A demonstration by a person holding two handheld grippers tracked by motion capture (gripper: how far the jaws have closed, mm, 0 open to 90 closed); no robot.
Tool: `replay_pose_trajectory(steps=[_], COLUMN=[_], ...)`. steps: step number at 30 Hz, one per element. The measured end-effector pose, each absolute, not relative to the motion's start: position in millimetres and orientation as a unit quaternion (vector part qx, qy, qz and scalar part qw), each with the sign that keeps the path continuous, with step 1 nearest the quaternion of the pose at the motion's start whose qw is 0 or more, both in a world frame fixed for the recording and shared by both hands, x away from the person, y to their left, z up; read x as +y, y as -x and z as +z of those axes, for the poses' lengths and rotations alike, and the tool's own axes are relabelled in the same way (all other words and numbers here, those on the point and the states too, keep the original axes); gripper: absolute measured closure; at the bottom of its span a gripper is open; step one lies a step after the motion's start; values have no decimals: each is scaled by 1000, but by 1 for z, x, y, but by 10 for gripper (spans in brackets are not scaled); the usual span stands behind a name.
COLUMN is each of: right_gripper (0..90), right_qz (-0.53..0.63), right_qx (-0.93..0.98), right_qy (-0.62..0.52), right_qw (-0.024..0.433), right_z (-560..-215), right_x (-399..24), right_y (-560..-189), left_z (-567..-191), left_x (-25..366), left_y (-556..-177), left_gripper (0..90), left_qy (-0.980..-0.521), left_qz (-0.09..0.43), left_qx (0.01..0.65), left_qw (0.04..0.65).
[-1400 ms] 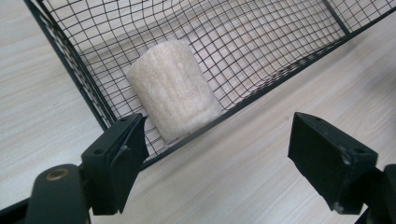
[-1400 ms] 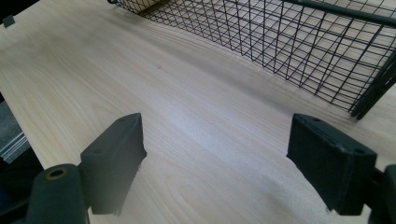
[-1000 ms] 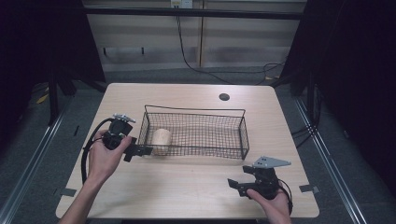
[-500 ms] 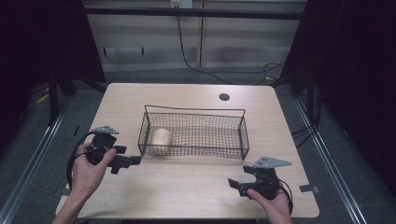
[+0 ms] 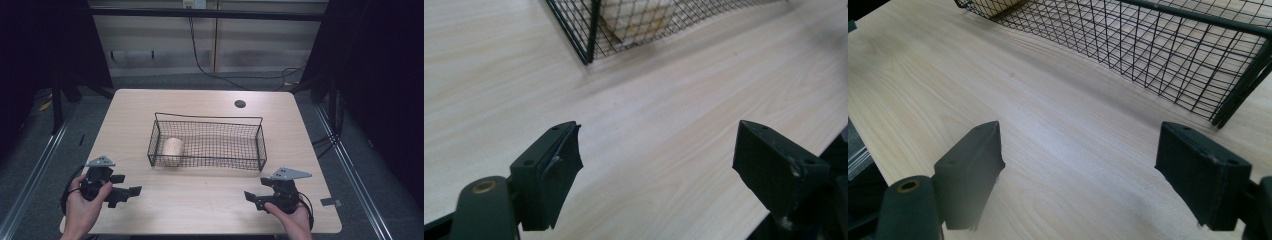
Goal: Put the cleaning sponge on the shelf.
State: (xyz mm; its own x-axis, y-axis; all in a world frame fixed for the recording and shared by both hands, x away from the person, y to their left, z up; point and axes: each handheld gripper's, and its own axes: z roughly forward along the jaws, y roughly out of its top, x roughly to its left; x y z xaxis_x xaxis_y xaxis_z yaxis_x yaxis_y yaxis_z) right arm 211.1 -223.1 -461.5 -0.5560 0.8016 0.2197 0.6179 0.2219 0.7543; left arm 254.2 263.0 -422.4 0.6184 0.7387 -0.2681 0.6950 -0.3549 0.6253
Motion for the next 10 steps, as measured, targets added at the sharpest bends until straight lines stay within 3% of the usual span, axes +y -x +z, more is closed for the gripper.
replay_pose_trajectory(steps=[7,10], right_gripper=[183,183], right_qz=[422,421], right_qx=[775,775], right_qy=[-457,-457], right_qw=[112,116], right_z=[-462,-462], right_x=[-222,-220], right_y=[-211,-210], left_z=[-442,-446], left_x=[267,265], left_y=[-244,-241], left_gripper=[186,186], left_qy=[-823,-830], left_qz=[-4,14], left_qx=[415,412], left_qw=[388,375])
